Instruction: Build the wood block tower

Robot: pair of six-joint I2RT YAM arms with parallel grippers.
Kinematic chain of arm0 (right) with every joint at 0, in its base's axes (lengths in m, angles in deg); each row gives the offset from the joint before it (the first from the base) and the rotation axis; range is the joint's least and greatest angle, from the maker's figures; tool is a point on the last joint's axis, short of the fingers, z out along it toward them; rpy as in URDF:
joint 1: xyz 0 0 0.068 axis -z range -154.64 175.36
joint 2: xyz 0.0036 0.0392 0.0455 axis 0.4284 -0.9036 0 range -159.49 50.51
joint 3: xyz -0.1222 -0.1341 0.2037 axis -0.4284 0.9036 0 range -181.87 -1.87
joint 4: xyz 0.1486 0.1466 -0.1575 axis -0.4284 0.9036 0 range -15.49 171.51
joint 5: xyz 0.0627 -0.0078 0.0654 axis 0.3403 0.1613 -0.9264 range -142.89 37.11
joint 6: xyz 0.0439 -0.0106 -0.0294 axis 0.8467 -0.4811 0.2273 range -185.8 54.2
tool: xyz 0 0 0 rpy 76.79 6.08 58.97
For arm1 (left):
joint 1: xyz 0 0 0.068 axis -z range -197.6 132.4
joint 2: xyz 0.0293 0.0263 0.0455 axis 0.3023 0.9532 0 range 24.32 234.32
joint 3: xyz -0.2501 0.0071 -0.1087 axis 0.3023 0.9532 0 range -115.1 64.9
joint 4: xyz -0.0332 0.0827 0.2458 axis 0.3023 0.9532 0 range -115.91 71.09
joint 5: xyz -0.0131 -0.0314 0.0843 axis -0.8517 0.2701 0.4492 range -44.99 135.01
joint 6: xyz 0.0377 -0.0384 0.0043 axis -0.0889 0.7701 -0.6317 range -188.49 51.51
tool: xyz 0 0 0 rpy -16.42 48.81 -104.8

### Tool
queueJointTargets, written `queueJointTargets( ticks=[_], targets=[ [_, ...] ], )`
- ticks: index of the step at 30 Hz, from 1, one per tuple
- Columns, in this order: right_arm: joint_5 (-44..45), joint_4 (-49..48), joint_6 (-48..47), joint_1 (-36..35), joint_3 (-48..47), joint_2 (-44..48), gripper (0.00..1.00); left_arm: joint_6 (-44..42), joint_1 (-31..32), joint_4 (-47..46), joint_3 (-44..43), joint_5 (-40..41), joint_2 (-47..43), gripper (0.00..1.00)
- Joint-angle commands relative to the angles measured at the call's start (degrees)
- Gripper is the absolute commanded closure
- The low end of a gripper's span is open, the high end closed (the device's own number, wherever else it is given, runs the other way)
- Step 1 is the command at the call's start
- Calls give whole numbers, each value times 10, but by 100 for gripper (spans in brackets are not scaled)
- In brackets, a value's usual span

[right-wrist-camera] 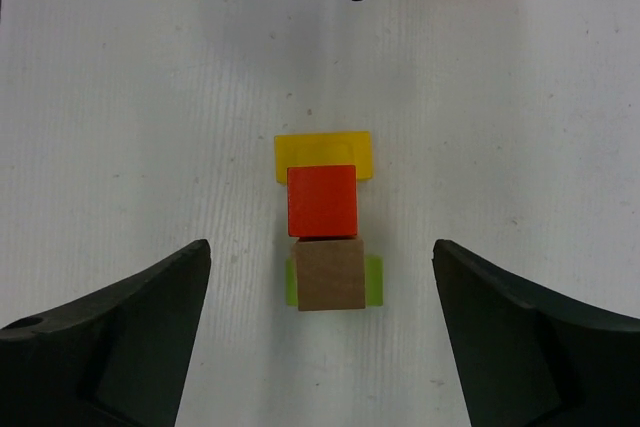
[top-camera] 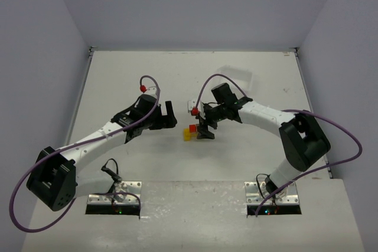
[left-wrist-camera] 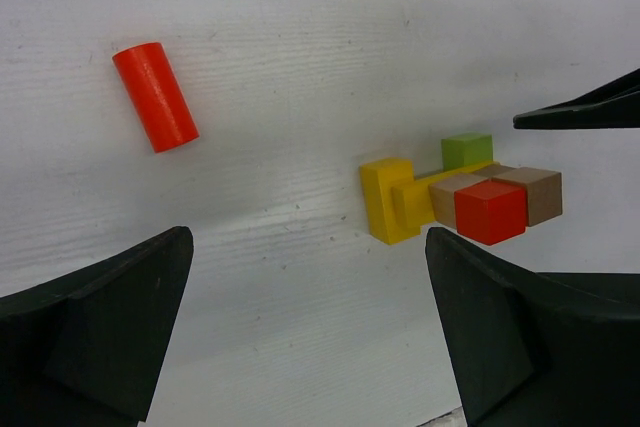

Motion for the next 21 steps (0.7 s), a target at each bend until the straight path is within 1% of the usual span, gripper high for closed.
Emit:
queueJointTargets(
  ticks=[1, 2, 7, 10, 13, 17, 19, 21],
  targets=[
    [-17, 26, -17, -3, -31, 29, 3, 1, -6, -9, -25, -2, 1, 0],
    [-18, 35, -18, -3, -34, 34, 1, 3, -6, -7, -24, 3, 2, 0],
    [-31, 71, -47, -4, -47, 67, 1, 23, -5, 5, -27, 14, 1, 0],
    [-23, 61, -31, -3, -49, 89, 1, 48, -4, 24, -25, 29, -3, 0],
    [20, 19, 21, -3, -53, 109, 1, 62, 8, 26, -6, 42, -11, 0],
    [131, -89, 132, -4, -65, 122, 1, 74, 40, 25, 0, 69, -8, 0],
    [182, -107, 200, -3, -96, 114, 1, 72, 57, 22, -3, 77, -6, 0],
    [244, -105, 266, -2, -130, 103, 1, 71, 68, 20, -5, 85, -4, 0]
  ],
)
